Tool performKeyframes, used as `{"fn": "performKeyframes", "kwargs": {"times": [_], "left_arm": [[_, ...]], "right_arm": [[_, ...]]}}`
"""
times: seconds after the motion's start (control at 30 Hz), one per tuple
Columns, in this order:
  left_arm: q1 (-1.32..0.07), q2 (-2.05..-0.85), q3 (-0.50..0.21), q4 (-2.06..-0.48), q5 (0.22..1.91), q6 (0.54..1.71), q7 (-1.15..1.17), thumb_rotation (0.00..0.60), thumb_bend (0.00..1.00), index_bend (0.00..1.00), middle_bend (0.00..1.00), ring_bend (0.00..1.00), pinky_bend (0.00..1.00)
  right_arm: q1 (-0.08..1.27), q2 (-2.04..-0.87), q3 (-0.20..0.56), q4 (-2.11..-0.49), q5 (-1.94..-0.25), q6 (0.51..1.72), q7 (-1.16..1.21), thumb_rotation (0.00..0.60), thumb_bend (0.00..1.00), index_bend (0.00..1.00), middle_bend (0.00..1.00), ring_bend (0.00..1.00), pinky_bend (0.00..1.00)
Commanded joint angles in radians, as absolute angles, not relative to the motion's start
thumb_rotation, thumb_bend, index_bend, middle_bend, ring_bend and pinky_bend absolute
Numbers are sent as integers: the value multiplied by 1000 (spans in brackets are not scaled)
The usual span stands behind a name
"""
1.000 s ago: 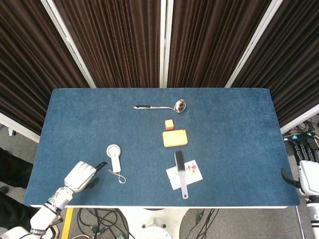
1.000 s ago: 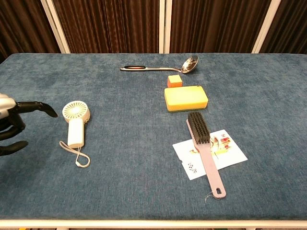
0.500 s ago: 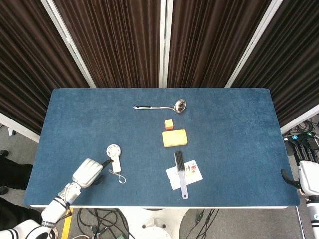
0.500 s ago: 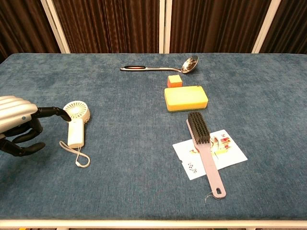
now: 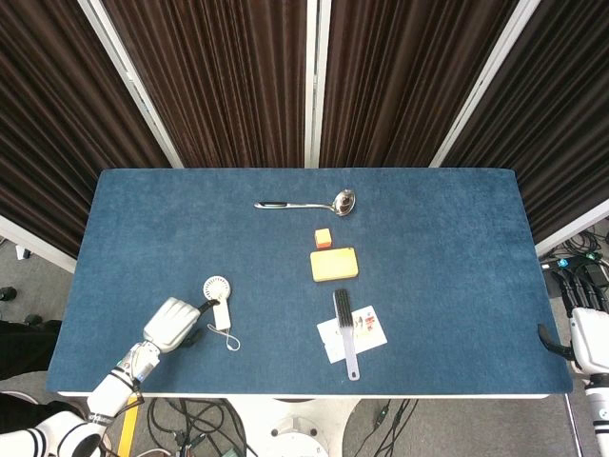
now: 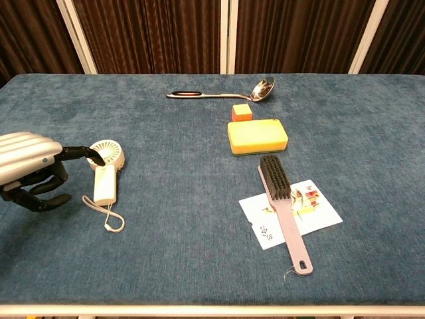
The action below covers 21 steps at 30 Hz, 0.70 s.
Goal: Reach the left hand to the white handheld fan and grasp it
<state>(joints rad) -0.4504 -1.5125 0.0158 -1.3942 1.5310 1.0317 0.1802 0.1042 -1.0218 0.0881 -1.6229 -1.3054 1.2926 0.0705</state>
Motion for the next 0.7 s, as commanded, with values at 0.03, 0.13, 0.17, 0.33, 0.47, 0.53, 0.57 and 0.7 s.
{"fn": "performKeyframes", "kwargs": {"times": [0.03,0.13,0.17,0.33,0.47,0.53,0.57,0.7], "left_arm": [[-457,-1518,16,-1389,1530,1027,181,600,408,195,846,844,860],[-464,-1522,15,-1386,1527,1024,180,600,408,195,846,845,860],[-466,-1523,15,-1385,1526,1024,182,600,408,195,846,845,860],[-468,-1523,19,-1386,1516,1023,185,600,409,195,846,845,861],[-466,-1520,21,-1388,1507,1027,184,600,409,194,847,844,861],[-466,-1517,22,-1391,1504,1029,184,600,409,195,847,844,860],[-466,-1516,23,-1392,1504,1030,184,600,409,195,847,845,860],[-469,-1516,25,-1395,1503,1031,186,600,408,197,846,845,860]], "right_arm": [[104,-1020,89,-1625,-1305,1294,71,600,284,0,0,0,0],[103,-1018,89,-1625,-1303,1295,71,600,284,0,0,0,0],[102,-1018,89,-1624,-1303,1295,72,600,284,0,0,0,0],[101,-1019,88,-1619,-1304,1294,79,600,284,0,0,0,0],[101,-1020,87,-1616,-1305,1293,82,600,284,0,0,0,0],[101,-1021,87,-1615,-1305,1292,82,600,284,0,0,0,0],[101,-1021,87,-1615,-1305,1292,82,600,284,0,0,0,0],[102,-1023,86,-1616,-1306,1291,78,600,284,0,0,0,0]]}}
